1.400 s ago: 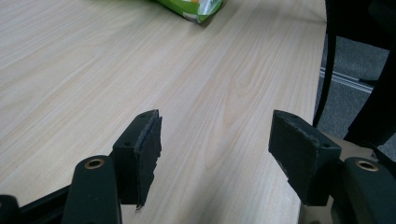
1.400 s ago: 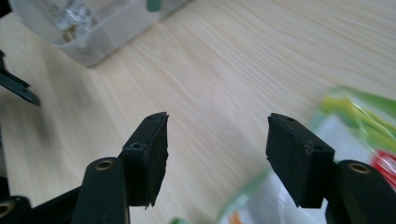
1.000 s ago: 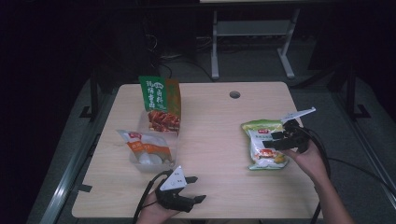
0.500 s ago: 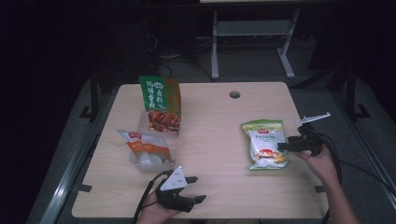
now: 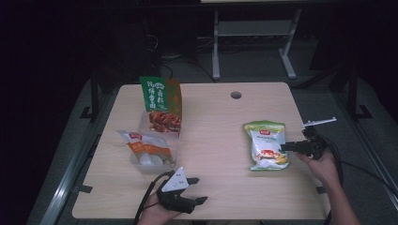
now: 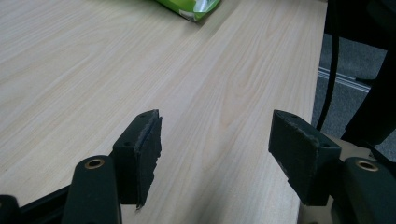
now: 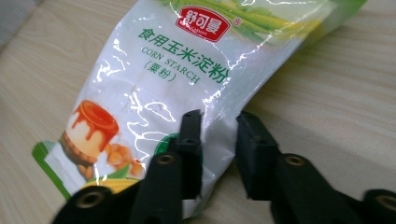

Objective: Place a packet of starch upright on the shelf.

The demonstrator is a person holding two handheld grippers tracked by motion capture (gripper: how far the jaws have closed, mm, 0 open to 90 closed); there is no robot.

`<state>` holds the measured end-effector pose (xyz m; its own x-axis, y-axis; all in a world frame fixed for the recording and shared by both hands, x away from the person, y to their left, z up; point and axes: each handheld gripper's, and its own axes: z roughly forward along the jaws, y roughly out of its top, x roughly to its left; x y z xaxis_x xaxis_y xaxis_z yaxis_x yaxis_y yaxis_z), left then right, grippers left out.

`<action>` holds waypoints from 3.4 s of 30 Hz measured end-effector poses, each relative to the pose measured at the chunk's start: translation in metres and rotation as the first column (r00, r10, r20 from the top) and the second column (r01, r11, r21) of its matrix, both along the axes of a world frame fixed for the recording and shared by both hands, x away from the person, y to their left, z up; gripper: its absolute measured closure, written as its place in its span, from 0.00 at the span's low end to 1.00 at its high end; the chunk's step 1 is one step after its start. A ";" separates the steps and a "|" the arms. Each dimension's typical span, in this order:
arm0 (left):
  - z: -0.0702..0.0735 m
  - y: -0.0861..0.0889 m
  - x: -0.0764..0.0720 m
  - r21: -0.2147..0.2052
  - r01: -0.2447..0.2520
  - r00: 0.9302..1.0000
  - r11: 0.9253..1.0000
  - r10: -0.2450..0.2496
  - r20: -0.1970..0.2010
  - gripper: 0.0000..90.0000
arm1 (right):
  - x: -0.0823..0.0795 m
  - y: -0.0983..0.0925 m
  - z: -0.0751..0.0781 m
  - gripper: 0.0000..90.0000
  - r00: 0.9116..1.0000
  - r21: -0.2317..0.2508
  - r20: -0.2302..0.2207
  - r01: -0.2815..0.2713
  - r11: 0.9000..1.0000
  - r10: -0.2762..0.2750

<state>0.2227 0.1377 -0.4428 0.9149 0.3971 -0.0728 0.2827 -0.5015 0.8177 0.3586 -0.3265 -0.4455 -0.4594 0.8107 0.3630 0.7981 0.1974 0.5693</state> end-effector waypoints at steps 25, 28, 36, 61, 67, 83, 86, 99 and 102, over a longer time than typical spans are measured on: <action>-0.001 -0.001 0.001 -0.001 -0.001 1.000 1.000 0.001 -0.008 0.38 | 0.007 0.003 -0.008 0.62 0.998 0.041 -0.056 0.012 0.999 -0.009; -0.001 -0.002 0.001 0.002 0.004 1.000 1.000 -0.004 -0.007 0.38 | 0.008 0.003 -0.011 0.71 0.998 0.074 -0.066 0.007 0.997 -0.002; -0.002 -0.003 0.002 0.003 0.002 1.000 1.000 -0.002 -0.018 0.38 | 0.004 0.014 -0.004 0.95 0.998 0.043 -0.039 -0.040 0.998 0.042; 0.008 -0.032 0.036 -0.036 -0.027 0.998 0.999 0.025 -0.058 0.33 | -0.031 0.038 0.042 0.99 0.975 0.057 0.172 -0.149 0.987 0.137; 0.011 -0.042 0.046 -0.052 -0.032 0.998 0.998 0.029 -0.058 0.31 | -0.037 0.041 0.046 0.99 0.970 0.063 0.194 -0.159 0.985 0.145; 0.011 -0.078 0.081 -0.094 -0.033 0.994 0.995 0.023 -0.107 0.31 | -0.055 0.065 0.064 0.99 0.935 0.069 0.289 -0.234 0.970 0.205; 0.008 -0.083 0.092 -0.137 -0.039 0.986 0.990 0.016 -0.165 0.34 | -0.058 0.068 0.064 0.99 0.931 0.083 0.301 -0.242 0.967 0.207; 0.011 -0.102 0.106 -0.184 -0.028 0.974 0.982 -0.015 -0.228 0.74 | -0.065 0.078 0.064 0.99 0.915 0.070 0.341 -0.253 0.965 0.215; 0.015 -0.100 0.104 -0.180 -0.037 0.980 0.983 0.000 -0.200 0.85 | -0.065 0.081 0.063 0.99 0.914 0.065 0.344 -0.251 0.966 0.215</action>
<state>0.3271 0.0380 -0.4281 0.8673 0.3773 -0.3247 0.4565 -0.3428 0.8210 0.2934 -0.2452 -0.3822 -0.7392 0.6314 0.2343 0.4987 0.2793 0.8206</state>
